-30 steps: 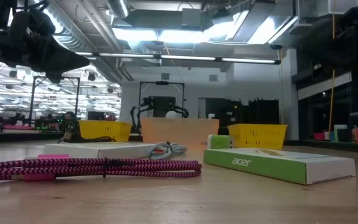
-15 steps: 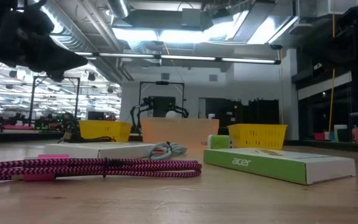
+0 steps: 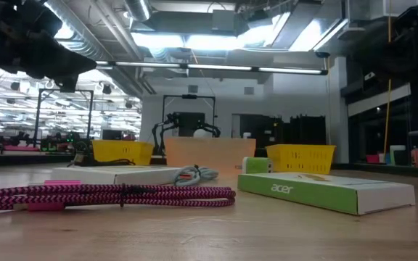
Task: Pick and place items into bin
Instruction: Put the black charger cable into the left yellow bin
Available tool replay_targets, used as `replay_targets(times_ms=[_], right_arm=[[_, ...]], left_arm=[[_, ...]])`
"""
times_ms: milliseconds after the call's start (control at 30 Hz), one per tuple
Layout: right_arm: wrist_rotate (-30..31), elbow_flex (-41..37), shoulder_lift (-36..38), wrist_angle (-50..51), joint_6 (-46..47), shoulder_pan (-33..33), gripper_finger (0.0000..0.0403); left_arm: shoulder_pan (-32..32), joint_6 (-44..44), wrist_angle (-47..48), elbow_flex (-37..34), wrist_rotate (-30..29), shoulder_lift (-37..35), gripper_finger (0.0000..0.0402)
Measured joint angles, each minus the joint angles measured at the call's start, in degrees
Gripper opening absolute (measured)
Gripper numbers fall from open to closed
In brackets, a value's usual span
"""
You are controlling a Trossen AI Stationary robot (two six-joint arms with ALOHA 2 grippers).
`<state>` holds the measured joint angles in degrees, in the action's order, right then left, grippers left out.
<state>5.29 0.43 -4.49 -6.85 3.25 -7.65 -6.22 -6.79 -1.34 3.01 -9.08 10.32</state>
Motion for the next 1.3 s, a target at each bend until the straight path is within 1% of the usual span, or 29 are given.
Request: replay_targets(times_ms=[100, 200, 367, 533, 700, 800, 867, 967, 1033, 1100, 1200, 1300], right_arm=[[0.1, 0.1, -2.2, -3.3, -1.6, 0.5, 0.0], [0.1, 2.0, -5.2, -3.0, -2.2, 1.3, 0.0], [0.2, 7.6, -11.7, -1.8, -2.2, 2.8, 0.0], [0.1, 14.2, -17.9, -1.4, -3.4, 3.7, 0.0], [0.1, 20.7, -22.9, 4.4, -4.6, 3.8, 0.0], [0.1, 23.3, -25.5, 8.3, -2.3, 3.8, 0.0], [0.1, 23.7, -27.1, 10.2, -0.8, 3.8, 0.0], [0.1, 23.7, -29.8, 12.9, 1.9, 3.8, 0.0], [0.2, 23.7, -31.4, 13.7, 3.0, 3.8, 0.0], [0.4, 23.7, -33.1, 13.4, 3.6, 3.8, 0.0], [1.4, 23.7, -35.0, 13.3, 3.6, 3.8, 0.0], [2.9, 23.7, -36.7, 13.2, 3.6, 3.8, 0.0]], left_arm=[[0.0, 0.0, 2.5, 2.3, -1.6, 1.2, 0.0002], [0.0, 0.0, 3.6, 5.1, -3.4, 3.3, 0.0002], [0.0, -1.0, 6.3, 10.8, -3.5, 9.1, 0.0002], [0.0, 0.5, 7.4, 15.5, -3.5, 15.0, 0.0002], [0.0, -0.8, 10.6, 19.8, -3.5, 19.5, 0.0002], [0.0, -1.1, 13.7, 22.3, -3.8, 21.3, 0.0002], [0.0, -2.6, 17.6, 24.0, -5.3, 22.4, 0.0002], [0.0, -6.3, 26.5, 26.5, -8.8, 24.4, 0.0002], [0.0, -9.9, 31.8, 27.8, -11.5, 25.9, 0.0002], [0.0, -14.1, 35.5, 28.9, -12.9, 27.6, 0.0002], [0.0, -19.3, 37.4, 29.3, -13.2, 30.0, 0.0002], [0.0, -20.8, 37.6, 29.3, -13.5, 32.4, 0.0003]])
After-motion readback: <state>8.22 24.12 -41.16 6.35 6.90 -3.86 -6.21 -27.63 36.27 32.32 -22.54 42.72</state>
